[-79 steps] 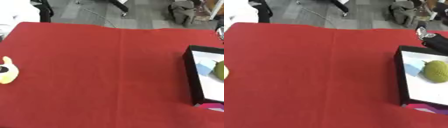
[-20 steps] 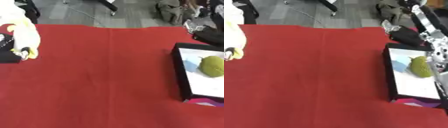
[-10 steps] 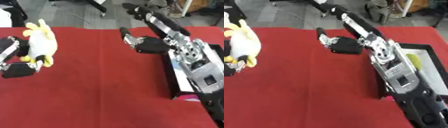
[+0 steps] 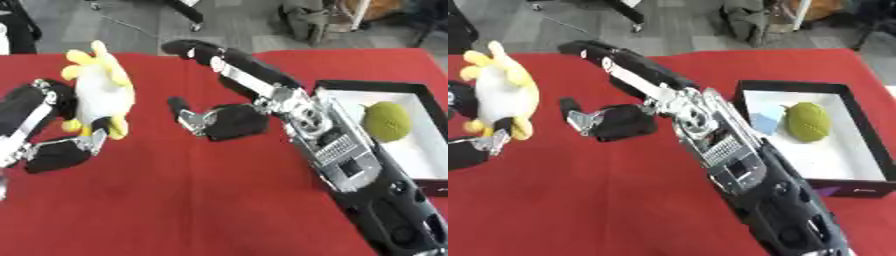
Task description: Pick up the objects with one hand, pass them to the other hand, and then place them into the box on the other side of the table.
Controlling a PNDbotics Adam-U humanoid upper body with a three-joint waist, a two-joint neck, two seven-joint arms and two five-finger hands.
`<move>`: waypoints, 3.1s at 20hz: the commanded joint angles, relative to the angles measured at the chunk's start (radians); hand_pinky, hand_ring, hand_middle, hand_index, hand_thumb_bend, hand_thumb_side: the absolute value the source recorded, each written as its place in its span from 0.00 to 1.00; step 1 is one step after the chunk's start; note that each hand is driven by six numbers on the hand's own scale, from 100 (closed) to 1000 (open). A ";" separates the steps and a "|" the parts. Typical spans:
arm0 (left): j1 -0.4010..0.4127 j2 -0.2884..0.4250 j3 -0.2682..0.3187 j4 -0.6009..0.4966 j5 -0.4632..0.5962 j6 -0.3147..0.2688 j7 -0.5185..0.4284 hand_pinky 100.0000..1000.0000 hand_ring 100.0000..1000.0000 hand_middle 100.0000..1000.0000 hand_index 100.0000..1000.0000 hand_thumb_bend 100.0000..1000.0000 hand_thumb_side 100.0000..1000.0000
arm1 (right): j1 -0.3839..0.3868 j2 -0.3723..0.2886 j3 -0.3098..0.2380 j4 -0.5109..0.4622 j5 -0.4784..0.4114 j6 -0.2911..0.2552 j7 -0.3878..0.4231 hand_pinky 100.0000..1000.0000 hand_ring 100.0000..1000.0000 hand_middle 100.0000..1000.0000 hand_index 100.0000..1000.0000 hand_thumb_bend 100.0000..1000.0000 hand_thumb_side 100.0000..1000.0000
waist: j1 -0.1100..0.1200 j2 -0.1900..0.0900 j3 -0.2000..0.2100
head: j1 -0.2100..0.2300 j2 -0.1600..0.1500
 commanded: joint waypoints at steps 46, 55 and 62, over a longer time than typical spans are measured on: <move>0.001 -0.008 -0.070 -0.034 -0.158 -0.372 0.286 0.58 0.44 0.33 0.44 0.00 0.25 | -0.082 0.111 -0.013 0.102 0.029 0.091 0.268 1.00 1.00 0.63 0.79 0.00 0.00 | 0.003 -0.022 0.000 | -0.014 0.019; 0.005 -0.020 -0.073 -0.019 -0.131 -0.359 0.320 0.58 0.45 0.36 0.50 0.00 0.13 | -0.071 0.116 -0.006 0.088 -0.160 0.240 0.017 0.94 1.00 0.52 0.59 0.00 0.05 | 0.002 -0.020 -0.001 | -0.017 0.019; 0.038 -0.001 -0.056 0.020 -0.063 -0.226 0.311 0.70 0.69 0.65 0.85 0.40 0.41 | -0.059 0.079 -0.019 0.050 -0.237 0.259 -0.023 0.93 1.00 0.45 0.45 0.00 0.00 | 0.004 -0.021 -0.004 | -0.016 0.018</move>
